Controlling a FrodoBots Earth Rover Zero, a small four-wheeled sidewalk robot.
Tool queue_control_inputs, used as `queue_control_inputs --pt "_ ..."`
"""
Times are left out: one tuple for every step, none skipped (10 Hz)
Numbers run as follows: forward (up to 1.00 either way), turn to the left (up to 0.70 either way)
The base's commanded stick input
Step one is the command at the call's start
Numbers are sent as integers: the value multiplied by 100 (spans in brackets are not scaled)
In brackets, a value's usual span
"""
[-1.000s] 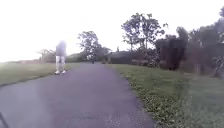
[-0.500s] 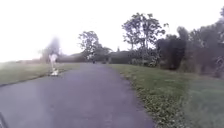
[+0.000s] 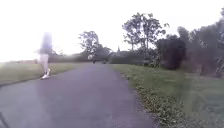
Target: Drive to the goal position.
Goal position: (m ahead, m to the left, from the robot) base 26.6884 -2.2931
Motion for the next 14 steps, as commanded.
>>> queue_control_inputs --pt "70 0" --pt "70 0" --pt "70 0" --pt "70 0" --pt "70 0" --pt "70 0" --pt "70 0" --pt "70 0" --pt "70 0" --pt "70 0" --pt "70 0" --pt "70 0" --pt "70 0" --pt "70 0"
